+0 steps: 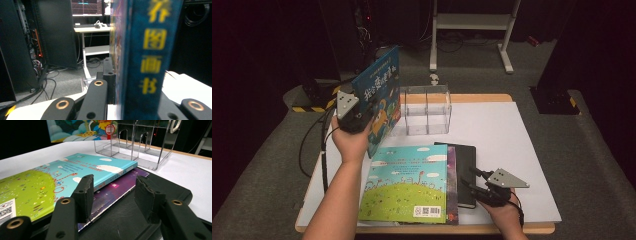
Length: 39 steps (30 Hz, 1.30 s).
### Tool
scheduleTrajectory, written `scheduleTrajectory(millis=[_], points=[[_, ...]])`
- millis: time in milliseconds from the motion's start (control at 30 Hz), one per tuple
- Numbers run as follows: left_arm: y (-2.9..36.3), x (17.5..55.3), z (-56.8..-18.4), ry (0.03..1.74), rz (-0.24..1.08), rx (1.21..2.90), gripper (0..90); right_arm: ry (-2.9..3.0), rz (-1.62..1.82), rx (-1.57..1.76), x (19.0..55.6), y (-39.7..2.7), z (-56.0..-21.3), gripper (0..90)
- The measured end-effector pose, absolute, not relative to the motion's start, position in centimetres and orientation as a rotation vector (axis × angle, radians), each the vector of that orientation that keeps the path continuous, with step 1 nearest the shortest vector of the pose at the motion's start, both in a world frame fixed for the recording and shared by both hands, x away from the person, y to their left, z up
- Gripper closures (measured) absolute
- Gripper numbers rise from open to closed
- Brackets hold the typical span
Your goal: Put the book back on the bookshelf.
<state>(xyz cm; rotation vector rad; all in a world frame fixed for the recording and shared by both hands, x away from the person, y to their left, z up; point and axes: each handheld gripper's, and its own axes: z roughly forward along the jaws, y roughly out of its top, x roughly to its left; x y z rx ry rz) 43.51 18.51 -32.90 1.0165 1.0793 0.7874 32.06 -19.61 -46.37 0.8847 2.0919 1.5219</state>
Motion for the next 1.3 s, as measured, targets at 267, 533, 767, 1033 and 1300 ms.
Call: scheduleTrajectory(millis=[267,533,767,1033,1300], points=[[17.4,46.2,-33.7,1.079,0.819,1.015,83.1,2.087,1.540,0.884,32.1,-19.9,-46.4,49.8],[16.8,48.1,-34.5,1.090,0.812,0.995,83.1,2.082,1.545,0.893,32.2,-20.0,-46.4,49.9],[16.4,48.9,-35.3,1.077,0.826,0.999,83.1,2.081,1.551,0.898,32.3,-20.1,-46.5,50.0],[16.5,49.5,-36.4,1.086,0.820,0.994,83.0,2.091,1.553,0.894,32.3,-19.9,-46.6,50.1],[17.2,49.0,-36.7,1.102,0.779,1.016,82.2,2.103,1.550,0.887,32.2,-19.7,-46.7,50.0]])
